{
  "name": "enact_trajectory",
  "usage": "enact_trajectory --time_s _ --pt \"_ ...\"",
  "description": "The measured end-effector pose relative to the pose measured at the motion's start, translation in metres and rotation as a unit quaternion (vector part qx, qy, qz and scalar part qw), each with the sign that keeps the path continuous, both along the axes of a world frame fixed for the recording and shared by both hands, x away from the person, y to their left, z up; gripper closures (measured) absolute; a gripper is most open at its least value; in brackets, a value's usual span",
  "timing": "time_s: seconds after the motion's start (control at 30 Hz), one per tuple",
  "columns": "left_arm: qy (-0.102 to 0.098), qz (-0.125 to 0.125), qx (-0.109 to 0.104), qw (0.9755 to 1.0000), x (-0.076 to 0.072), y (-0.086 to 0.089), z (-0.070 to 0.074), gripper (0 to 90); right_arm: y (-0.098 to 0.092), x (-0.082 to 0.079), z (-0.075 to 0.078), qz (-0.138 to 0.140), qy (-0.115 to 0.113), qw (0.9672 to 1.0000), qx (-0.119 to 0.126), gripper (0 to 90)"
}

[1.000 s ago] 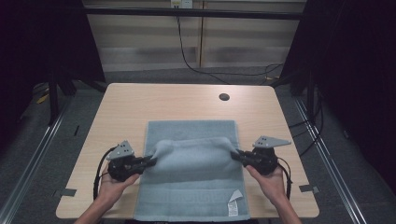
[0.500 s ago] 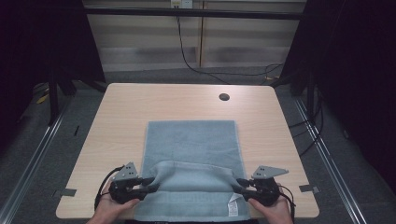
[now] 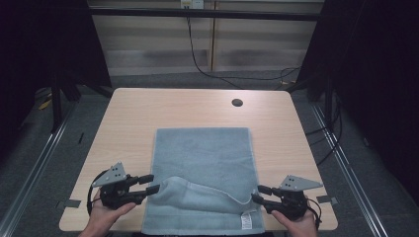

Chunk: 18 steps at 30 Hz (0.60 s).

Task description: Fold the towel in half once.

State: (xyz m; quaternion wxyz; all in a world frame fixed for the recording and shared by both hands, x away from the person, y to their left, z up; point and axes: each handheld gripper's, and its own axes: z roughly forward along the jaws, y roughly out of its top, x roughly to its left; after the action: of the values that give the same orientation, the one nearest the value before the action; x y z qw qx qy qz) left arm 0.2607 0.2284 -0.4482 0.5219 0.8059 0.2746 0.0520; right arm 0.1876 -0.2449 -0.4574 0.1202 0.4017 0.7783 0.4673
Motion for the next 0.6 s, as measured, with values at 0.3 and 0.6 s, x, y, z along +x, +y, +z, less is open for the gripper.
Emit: enact_trajectory --time_s 0.3,0.6 --pt "0.036 0.039 0.071 0.9960 0.063 -0.029 -0.032 53.2 0.017 0.061 -0.008 0.005 0.024 0.9997 -0.001 57.9" --pt "0.039 -0.005 0.114 0.9927 0.046 -0.048 -0.040 47.3 0.048 0.037 -0.025 0.080 0.065 0.9937 -0.044 58.1"
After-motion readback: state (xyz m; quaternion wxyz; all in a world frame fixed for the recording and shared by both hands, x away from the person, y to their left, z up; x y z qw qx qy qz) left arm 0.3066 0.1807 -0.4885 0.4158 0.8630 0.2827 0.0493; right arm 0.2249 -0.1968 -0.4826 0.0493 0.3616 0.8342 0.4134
